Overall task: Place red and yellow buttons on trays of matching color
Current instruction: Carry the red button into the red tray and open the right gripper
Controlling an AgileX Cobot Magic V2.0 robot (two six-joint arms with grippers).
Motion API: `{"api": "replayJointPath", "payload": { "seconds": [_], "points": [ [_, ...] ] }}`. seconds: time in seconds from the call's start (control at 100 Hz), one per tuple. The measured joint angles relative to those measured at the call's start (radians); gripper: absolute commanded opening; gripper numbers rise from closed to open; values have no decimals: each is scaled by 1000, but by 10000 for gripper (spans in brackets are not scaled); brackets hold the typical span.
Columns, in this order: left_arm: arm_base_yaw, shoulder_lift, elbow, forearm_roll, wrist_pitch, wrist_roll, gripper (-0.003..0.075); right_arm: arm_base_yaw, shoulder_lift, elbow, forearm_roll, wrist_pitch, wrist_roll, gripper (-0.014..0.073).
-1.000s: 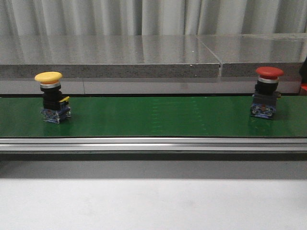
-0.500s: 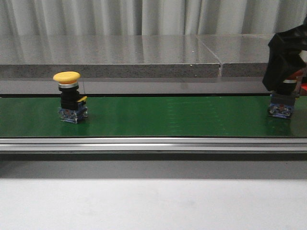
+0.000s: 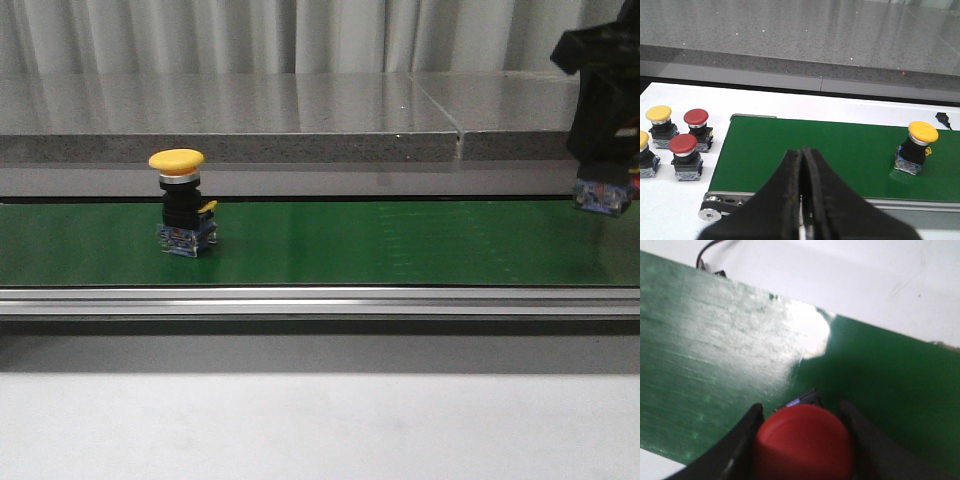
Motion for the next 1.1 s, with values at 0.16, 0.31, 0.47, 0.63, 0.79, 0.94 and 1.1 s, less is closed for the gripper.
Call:
{"api": "replayJointPath", "payload": {
  "seconds": [0.16,0.31,0.47,0.63,0.79,0.94,1.1],
  "points": [
    [0,0,0,0,0,0,-19,-95,2,-119,0,26,0,48],
    [0,0,0,0,0,0,-19,-239,35,-227,0,29,0,48],
    [0,0,0,0,0,0,-19,-350,137,-331,-4,23,-2,48],
    [0,0,0,0,0,0,-19,-407,267,-430,-4,1,-2,48],
    [0,0,0,0,0,0,-19,-420,405,-536,-4,-15,-2,48],
    [0,0,0,0,0,0,-19,-420,527,-625,-4,-17,-2,48],
    [0,0,0,0,0,0,-19,-420,625,-694,-29,-15,-4,48]
  ]
}}
